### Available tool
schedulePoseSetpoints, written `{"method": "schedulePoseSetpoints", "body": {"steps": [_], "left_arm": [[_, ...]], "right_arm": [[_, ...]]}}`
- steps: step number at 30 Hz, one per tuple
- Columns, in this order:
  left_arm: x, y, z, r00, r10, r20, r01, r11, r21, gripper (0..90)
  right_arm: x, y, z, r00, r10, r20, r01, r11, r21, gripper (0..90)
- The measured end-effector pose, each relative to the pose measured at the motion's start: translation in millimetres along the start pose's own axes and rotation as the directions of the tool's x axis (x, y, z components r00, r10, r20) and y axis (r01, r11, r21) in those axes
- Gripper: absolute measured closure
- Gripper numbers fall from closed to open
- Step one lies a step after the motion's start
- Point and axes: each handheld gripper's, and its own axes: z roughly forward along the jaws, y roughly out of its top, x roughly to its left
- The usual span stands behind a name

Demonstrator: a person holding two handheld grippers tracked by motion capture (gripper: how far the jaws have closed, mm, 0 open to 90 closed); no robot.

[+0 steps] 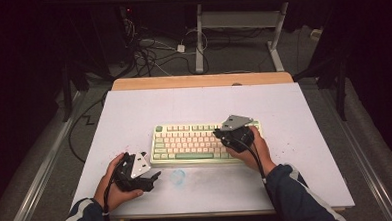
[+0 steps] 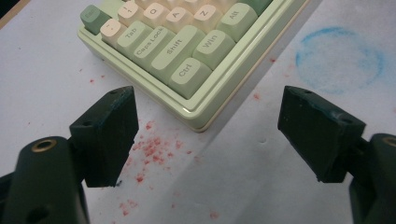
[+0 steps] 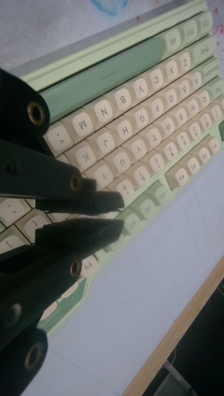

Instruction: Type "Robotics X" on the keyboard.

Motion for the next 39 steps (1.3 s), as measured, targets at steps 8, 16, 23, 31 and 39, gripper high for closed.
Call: {"method": "schedulePoseSetpoints", "body": {"steps": [8,16,23,31,39], "left_arm": [[-0.4,-0.8,-0.3,1.0,0.007,-0.002,-0.007,1.0,0.005,19.0],[-0.7,-0.6,-0.1,0.9999,0.013,-0.006,-0.013,0.9999,0.0,19.0],[-0.6,1.6,0.0,0.9996,0.0,-0.027,0.0,0.9999,-0.012,20.8],[-0.3,2.6,0.7,0.9988,-0.002,-0.049,0.001,0.9999,-0.013,24.2],[1.7,6.2,-0.4,0.9971,-0.006,-0.076,0.004,0.9998,-0.021,30.0]], "right_arm": [[0.4,-2.7,-19.2,0.9997,-0.008,0.022,0.009,0.998,-0.054,69.3],[2.3,-10.1,-35.7,0.9977,-0.038,0.056,0.042,0.996,-0.078,48.1],[7.4,-21.8,-52.9,0.9926,-0.063,0.104,0.074,0.991,-0.109,37.1],[12.9,-38.0,-70.2,0.9913,-0.042,0.125,0.059,0.989,-0.139,30.7],[13.3,-57.6,-83.1,0.9907,-0.012,0.136,0.032,0.989,-0.143,30.7]]}}
